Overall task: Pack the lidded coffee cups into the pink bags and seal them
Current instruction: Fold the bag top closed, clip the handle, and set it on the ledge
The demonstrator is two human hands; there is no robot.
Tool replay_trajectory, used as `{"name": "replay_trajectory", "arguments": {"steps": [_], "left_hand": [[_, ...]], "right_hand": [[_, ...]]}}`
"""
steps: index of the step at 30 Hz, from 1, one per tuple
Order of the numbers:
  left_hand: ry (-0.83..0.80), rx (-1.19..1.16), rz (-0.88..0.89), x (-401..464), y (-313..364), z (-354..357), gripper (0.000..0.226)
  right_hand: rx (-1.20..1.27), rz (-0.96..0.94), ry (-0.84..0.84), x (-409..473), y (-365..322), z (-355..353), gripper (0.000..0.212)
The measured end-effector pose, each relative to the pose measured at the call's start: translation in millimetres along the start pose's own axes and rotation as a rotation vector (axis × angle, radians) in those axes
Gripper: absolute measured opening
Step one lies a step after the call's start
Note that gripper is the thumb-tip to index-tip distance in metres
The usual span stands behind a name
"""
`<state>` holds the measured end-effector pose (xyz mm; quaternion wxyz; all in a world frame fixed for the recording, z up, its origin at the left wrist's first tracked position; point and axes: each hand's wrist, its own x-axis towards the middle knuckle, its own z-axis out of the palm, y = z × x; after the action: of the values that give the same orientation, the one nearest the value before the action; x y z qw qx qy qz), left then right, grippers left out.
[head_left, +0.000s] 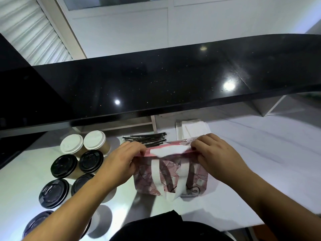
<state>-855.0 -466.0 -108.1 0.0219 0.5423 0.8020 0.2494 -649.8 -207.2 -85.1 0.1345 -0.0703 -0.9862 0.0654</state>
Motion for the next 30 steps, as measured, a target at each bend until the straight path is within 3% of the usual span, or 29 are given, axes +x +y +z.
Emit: {"name": "replay_trajectory", "arguments": {"steps": [4, 10, 15, 24, 30], "left_hand": [[0.030, -0.025, 0.015, -3, 0, 4, 0.042], [0.031, -0.056, -0.014, -2, -3, 8, 0.038], [0.042, -0.054, 0.010, -2, -3, 9, 0.032], [0.023, 0.010, 0.082, -1, -3, 7, 0.016], [-0.012, 0.038, 0.041, 0, 0, 3, 0.019]], "right_hand": [[0.080, 0.053, 0.085, -7, 8, 15, 0.016], [0.185, 0.188, 0.236, -17, 15, 38, 0.028], [0.165, 0.136, 0.374, -19, 10, 51, 0.015], [0.193, 0.114, 0.261, -19, 13, 47, 0.035], [0.204, 0.145, 0.273, -18, 8, 46, 0.016]]}}
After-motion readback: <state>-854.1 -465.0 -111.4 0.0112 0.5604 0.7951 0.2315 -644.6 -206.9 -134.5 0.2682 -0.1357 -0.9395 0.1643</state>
